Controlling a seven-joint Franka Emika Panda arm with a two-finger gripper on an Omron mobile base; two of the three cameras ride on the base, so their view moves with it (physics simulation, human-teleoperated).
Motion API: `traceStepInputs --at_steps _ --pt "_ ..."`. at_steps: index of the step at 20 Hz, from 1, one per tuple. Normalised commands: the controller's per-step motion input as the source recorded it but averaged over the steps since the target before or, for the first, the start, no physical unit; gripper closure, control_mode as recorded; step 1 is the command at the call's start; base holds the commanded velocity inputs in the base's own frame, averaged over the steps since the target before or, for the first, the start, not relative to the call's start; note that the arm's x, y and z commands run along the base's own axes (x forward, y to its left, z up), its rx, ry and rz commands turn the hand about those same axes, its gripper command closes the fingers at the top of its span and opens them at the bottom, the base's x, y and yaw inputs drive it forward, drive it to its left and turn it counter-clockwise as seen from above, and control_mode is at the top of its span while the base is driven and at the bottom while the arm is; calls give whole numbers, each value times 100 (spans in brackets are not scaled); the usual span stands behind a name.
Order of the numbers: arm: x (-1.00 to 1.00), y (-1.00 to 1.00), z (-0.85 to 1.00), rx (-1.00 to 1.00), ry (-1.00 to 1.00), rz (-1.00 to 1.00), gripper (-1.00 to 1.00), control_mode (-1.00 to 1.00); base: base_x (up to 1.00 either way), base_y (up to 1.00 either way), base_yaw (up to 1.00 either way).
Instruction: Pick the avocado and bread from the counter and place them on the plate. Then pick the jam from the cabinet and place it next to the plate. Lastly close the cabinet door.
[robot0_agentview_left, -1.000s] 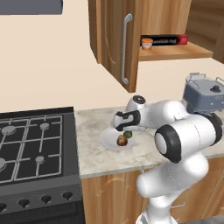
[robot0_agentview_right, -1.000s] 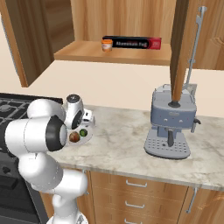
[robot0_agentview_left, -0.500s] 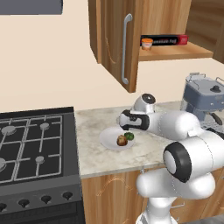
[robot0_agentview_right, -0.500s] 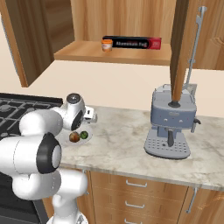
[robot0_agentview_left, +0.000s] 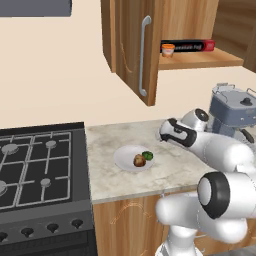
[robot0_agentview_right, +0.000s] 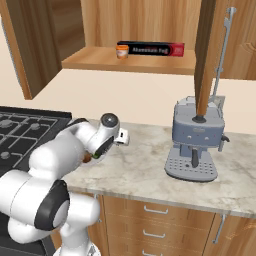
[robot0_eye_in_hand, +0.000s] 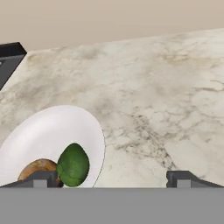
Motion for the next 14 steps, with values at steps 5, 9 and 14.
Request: traceStepInputs --at_steps 5,9,14 --pt "-6 -55 47 0 -2 0 -100 -100 0 0 0" --pt "0 -33 57 0 0 0 -100 -100 0 0 0" --pt "0 -4 70 -1 -6 -6 -100 -100 0 0 0"
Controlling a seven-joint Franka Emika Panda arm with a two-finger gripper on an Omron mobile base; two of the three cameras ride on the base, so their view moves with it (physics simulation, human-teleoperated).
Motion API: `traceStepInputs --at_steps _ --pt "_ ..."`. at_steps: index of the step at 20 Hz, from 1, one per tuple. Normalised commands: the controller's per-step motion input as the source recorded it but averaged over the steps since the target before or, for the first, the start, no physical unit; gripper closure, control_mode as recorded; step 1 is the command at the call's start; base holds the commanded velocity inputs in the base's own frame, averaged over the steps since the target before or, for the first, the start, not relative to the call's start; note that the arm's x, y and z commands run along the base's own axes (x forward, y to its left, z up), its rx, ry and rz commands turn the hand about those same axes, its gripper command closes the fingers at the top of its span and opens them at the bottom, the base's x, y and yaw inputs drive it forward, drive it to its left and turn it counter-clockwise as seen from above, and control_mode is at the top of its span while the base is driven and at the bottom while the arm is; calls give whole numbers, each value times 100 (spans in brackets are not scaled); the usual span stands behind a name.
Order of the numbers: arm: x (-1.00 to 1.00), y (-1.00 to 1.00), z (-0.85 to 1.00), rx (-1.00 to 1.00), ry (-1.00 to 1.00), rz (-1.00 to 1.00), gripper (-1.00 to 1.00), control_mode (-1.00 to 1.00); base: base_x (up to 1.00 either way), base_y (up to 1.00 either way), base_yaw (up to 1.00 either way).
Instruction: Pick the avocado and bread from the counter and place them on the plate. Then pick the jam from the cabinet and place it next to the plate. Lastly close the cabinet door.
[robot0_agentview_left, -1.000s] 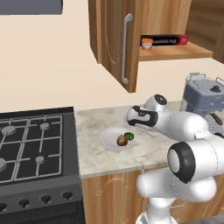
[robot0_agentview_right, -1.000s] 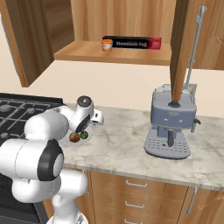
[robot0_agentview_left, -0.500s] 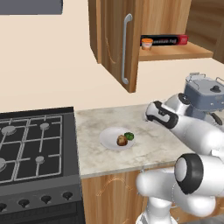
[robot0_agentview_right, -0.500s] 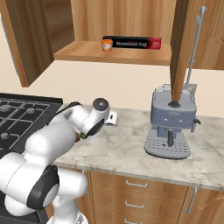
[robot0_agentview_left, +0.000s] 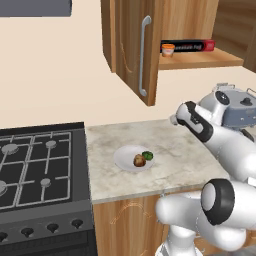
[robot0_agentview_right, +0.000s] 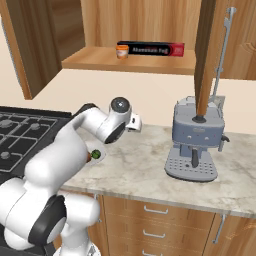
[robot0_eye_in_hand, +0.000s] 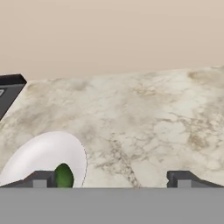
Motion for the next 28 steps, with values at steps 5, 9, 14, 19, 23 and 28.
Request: traceStepInputs --at_steps 5,9,14,19,23,28 --pt "0 0 73 -7 -12 -4 -100 -100 0 0 0" --pt "0 0 66 -4 -13 -2 -100 -100 0 0 0" --pt "8 0 58 0 -4 -3 -100 -100 0 0 0" --pt "25 0 55 0 0 -3 -100 -100 0 0 0" --pt "23 0 54 0 -2 0 -100 -100 0 0 0" --pt "15 0 57 -1 -4 0 -100 -100 0 0 0"
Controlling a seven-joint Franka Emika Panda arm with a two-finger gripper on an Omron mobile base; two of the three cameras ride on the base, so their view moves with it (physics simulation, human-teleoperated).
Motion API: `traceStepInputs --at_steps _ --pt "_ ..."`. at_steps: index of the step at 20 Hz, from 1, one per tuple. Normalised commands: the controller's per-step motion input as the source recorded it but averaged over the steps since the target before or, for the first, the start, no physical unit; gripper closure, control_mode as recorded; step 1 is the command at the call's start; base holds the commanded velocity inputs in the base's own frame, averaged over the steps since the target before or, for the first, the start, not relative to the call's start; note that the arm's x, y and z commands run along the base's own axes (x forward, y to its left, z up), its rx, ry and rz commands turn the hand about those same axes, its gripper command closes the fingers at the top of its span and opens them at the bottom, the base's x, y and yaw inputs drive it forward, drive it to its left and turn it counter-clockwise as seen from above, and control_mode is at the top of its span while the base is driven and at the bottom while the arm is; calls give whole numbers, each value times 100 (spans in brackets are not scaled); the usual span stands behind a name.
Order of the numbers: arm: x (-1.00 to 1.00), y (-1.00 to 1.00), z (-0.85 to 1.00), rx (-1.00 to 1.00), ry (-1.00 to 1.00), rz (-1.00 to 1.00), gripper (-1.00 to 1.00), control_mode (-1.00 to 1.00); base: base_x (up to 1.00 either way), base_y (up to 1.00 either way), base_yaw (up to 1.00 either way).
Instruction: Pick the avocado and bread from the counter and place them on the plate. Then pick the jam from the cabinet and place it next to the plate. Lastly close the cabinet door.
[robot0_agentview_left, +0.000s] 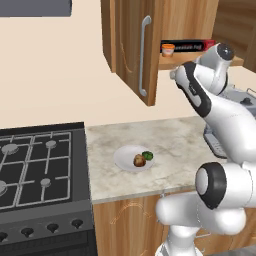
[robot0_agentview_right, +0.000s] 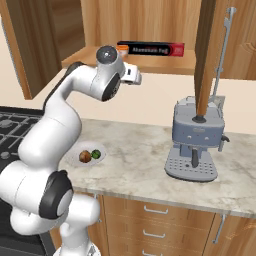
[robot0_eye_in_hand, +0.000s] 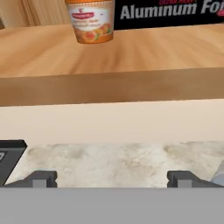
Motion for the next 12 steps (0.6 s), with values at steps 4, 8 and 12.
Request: traceStepInputs --at_steps 4,8,12 --pt "16 0 58 -3 -6 0 -100 -100 0 0 0" --pt "23 0 38 -2 -4 0 -100 -100 0 0 0" --pt "47 0 10 0 0 0 -100 -100 0 0 0"
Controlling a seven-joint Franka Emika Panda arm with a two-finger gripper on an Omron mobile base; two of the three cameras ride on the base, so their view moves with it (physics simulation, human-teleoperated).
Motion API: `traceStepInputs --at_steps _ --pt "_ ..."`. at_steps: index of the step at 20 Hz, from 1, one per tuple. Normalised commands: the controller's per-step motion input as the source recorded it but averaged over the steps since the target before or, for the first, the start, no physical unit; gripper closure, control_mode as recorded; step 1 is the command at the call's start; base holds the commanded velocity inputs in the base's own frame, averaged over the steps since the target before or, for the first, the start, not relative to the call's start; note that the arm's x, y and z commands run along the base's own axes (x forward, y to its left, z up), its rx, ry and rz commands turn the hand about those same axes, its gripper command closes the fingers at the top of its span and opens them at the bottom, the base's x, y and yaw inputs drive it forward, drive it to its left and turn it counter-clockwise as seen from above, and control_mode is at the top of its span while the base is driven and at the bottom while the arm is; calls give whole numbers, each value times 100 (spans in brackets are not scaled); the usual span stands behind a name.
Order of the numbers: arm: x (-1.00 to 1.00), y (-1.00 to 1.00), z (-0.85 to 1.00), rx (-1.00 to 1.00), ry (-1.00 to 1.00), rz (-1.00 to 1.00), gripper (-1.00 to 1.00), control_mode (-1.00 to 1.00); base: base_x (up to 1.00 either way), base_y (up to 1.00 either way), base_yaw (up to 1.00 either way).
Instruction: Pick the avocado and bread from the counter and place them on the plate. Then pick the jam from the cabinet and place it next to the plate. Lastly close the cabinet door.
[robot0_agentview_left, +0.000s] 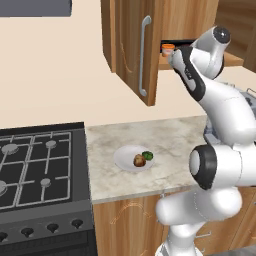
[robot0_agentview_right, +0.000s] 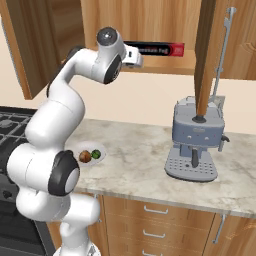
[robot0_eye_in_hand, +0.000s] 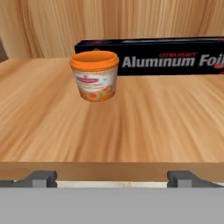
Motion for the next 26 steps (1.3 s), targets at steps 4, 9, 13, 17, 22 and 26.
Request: traceStepInputs --at_steps 4,9,13,17,22,26 --pt "52 0 3 0 0 0 -100 -100 0 0 0" --pt "46 1 11 0 0 0 -100 -100 0 0 0" --pt "22 4 31 0 -2 0 -100 -100 0 0 0" --pt "19 4 15 0 -1 0 -100 -100 0 0 0" --pt "25 7 -8 0 0 0 -100 -100 0 0 0" --pt "25 20 -24 0 0 2 -100 -100 0 0 0"
